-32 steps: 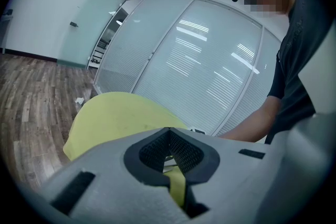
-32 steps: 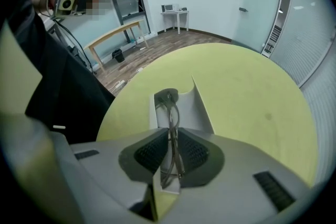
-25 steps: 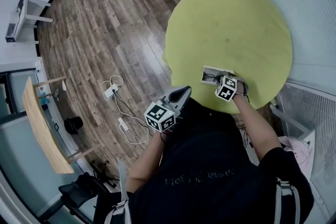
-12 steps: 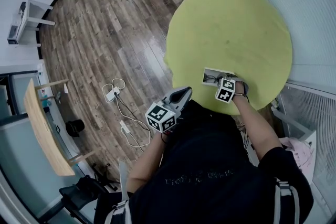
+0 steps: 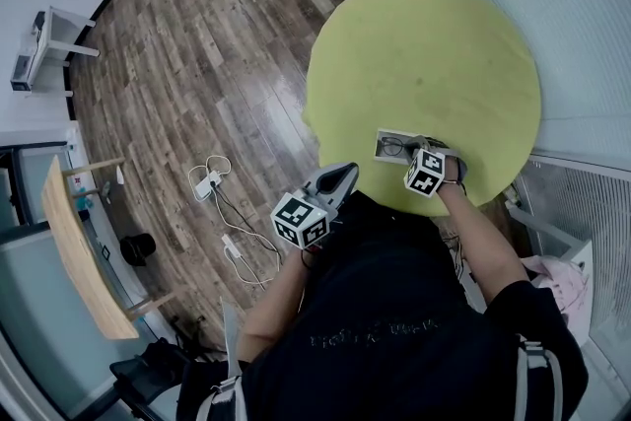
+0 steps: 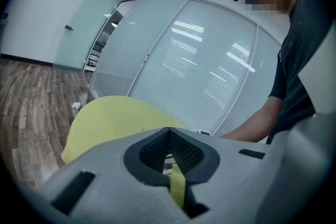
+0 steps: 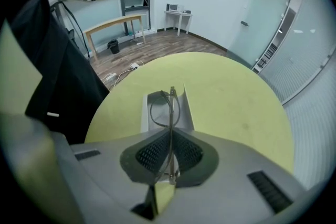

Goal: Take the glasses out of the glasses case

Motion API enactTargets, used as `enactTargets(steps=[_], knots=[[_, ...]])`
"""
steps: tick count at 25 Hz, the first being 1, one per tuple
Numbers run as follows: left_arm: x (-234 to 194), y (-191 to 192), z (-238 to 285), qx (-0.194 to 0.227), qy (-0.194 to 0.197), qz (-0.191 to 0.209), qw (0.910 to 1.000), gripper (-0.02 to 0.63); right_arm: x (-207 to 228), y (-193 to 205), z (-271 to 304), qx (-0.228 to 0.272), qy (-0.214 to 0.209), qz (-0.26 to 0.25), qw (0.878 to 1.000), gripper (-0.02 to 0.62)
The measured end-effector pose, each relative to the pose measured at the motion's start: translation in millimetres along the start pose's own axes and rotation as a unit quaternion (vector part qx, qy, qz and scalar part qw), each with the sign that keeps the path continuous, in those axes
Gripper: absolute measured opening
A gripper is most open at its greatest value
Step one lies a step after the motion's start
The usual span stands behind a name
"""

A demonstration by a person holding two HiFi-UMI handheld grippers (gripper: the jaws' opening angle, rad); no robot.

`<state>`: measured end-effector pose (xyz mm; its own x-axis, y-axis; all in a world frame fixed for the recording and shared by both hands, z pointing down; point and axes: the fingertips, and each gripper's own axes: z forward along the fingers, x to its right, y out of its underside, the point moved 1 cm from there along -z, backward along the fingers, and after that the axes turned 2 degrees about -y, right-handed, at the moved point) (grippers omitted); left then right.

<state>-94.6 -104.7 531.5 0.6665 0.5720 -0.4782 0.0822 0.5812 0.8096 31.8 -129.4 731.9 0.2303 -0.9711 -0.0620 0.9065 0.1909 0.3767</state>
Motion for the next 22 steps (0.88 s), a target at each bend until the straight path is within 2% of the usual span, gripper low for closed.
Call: enactTargets(steps=[13, 22], knots=[[7.9, -7.3, 6.4, 0.008, 0.017, 0.015, 0.9997, 0.017, 11.4, -7.3, -64.1, 0.079, 0.049, 0.086, 0.992, 0.037], [12.7, -8.3, 10.6, 0.004, 0.029, 0.022, 0.9993, 0.017, 8.4, -11.7, -111.1, 0.153, 0.069, 0.157, 0.973, 0.037]])
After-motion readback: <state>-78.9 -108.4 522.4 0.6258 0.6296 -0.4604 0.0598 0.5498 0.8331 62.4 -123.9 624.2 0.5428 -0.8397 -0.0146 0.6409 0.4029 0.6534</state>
